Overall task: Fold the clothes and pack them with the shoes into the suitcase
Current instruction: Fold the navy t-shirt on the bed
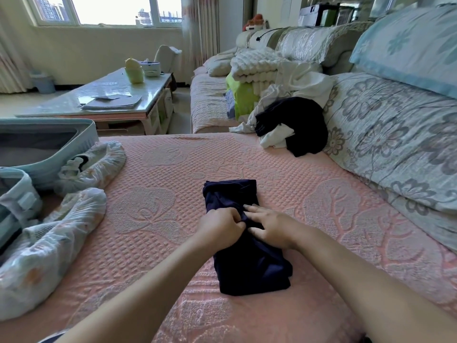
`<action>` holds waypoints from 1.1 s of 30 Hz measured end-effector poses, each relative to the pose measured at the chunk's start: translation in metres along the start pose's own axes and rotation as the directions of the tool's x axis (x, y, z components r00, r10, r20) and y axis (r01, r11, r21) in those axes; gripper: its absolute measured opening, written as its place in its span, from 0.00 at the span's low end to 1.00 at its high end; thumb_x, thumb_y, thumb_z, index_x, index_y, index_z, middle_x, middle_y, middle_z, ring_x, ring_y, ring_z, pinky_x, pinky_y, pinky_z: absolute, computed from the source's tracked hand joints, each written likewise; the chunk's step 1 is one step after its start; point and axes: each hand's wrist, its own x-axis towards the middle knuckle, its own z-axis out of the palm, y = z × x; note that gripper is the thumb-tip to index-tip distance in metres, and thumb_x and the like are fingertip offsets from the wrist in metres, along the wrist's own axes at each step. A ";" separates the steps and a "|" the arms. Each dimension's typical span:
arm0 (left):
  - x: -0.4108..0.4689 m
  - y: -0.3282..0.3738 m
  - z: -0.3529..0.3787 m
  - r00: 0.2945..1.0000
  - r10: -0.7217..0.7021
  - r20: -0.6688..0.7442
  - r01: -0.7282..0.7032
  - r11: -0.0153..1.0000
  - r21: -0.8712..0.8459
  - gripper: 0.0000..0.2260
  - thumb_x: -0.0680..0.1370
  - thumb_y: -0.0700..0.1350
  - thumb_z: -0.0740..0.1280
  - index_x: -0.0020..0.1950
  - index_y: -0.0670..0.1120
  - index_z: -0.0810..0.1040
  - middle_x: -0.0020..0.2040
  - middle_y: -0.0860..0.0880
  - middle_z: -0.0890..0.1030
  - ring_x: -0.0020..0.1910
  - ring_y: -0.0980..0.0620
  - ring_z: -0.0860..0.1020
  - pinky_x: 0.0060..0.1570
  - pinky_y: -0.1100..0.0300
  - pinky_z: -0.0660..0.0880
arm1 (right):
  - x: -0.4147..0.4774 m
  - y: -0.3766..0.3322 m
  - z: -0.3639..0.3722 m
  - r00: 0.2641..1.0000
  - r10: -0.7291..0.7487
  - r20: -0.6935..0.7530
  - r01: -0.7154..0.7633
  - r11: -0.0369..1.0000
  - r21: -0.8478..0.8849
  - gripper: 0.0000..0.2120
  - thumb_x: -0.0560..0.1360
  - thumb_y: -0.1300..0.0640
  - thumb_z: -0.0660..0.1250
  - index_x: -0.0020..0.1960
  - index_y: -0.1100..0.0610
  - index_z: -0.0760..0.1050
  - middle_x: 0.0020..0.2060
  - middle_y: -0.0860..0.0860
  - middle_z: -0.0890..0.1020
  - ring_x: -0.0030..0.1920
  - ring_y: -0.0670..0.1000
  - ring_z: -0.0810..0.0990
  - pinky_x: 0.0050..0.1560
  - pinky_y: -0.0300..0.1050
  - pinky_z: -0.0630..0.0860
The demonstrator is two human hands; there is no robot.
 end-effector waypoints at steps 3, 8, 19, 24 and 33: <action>-0.010 -0.001 0.005 0.989 -0.149 -0.026 0.118 0.865 -0.488 0.05 0.75 0.47 0.70 0.45 0.52 0.74 0.43 0.55 0.82 0.45 0.52 0.79 0.47 0.56 0.75 | -0.001 -0.001 -0.001 1.000 0.001 0.000 -0.001 1.000 -0.011 0.28 0.83 0.47 0.60 0.81 0.49 0.57 0.81 0.43 0.52 0.80 0.43 0.50 0.79 0.50 0.51; -0.032 0.001 -0.001 0.948 -0.251 -0.195 -0.028 0.545 -0.838 0.10 0.71 0.32 0.68 0.41 0.47 0.76 0.36 0.51 0.78 0.33 0.55 0.74 0.35 0.61 0.71 | -0.009 -0.010 -0.001 1.000 -0.004 0.017 0.006 0.995 -0.099 0.28 0.84 0.48 0.57 0.81 0.43 0.53 0.82 0.45 0.49 0.81 0.47 0.48 0.79 0.51 0.48; -0.021 -0.032 0.007 0.965 0.210 0.156 -0.235 0.958 0.163 0.24 0.85 0.52 0.51 0.81 0.54 0.52 0.81 0.57 0.48 0.79 0.57 0.42 0.78 0.53 0.46 | -0.039 -0.027 -0.005 0.997 -0.054 0.052 0.054 0.998 -0.009 0.27 0.84 0.54 0.56 0.82 0.50 0.54 0.81 0.44 0.51 0.80 0.42 0.46 0.79 0.44 0.44; -0.048 -0.022 -0.011 0.930 0.367 0.023 -0.363 0.904 0.226 0.26 0.83 0.55 0.54 0.81 0.53 0.54 0.81 0.55 0.49 0.79 0.57 0.42 0.78 0.55 0.42 | -0.063 -0.036 -0.015 0.992 -0.106 0.069 0.110 0.992 -0.054 0.31 0.83 0.48 0.59 0.82 0.51 0.51 0.82 0.45 0.46 0.80 0.42 0.42 0.76 0.40 0.40; -0.088 -0.031 -0.004 0.830 0.447 0.334 -0.545 0.780 0.309 0.52 0.70 0.65 0.69 0.81 0.46 0.41 0.81 0.49 0.41 0.80 0.51 0.39 0.79 0.53 0.44 | -0.092 -0.038 0.006 0.970 -0.116 0.212 0.166 0.958 -0.233 0.49 0.72 0.54 0.69 0.82 0.49 0.40 0.81 0.47 0.38 0.80 0.45 0.38 0.80 0.45 0.44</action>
